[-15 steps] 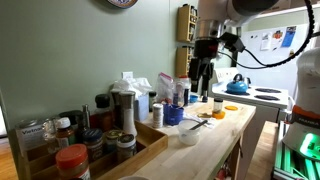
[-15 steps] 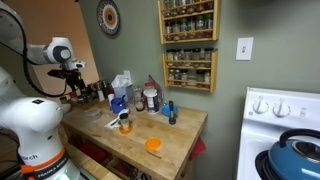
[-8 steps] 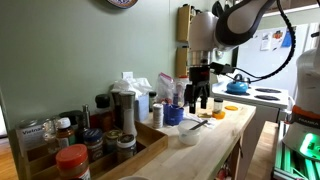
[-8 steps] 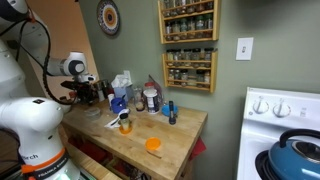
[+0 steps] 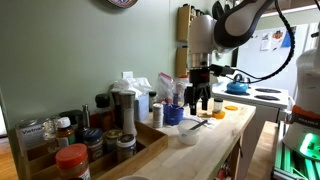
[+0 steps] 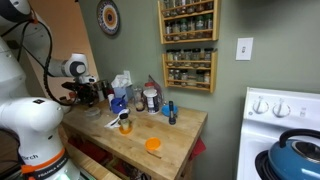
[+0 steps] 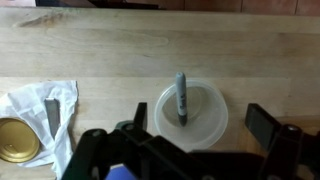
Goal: Remove the marker from the clear container and put it in the blue mug.
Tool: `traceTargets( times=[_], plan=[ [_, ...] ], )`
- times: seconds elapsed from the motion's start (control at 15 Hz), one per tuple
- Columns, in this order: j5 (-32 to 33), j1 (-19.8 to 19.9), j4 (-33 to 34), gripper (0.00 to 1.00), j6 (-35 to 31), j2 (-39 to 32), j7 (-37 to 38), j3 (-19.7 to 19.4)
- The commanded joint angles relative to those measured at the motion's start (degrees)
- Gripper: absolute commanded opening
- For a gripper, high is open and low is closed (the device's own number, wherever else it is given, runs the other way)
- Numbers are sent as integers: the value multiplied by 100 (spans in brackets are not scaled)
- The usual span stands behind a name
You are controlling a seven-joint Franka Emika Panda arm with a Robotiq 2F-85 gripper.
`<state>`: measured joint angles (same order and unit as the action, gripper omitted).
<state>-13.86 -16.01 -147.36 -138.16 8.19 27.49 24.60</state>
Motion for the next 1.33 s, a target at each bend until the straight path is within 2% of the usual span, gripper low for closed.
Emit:
traceTargets(
  times=[0.0,0.07,0.13,0.2,0.27,0.47,0.6,0.73,0.8,0.87,1.0,1.13,1.27],
  plan=[
    [102,-124,-15,93,74,-233,141,-77],
    [101,-136,-8,88,88,-276,149,-78],
    [114,-144,-5,74,96,-316,151,-83],
    [125,-154,1,66,110,-355,159,-88],
    [124,-168,6,64,108,-391,148,-93],
    [159,-199,13,45,88,-485,146,-108],
    [223,-213,18,39,20,-534,199,-113],
    [336,-219,38,41,54,-555,275,-118],
    [412,-218,46,37,92,-549,305,-124],
    [494,-214,46,25,125,-538,351,-133],
    [491,-222,30,12,150,-430,323,-157],
    [363,-235,44,5,212,-312,182,-182],
    [118,-247,67,11,452,-46,-52,-229]
  ],
)
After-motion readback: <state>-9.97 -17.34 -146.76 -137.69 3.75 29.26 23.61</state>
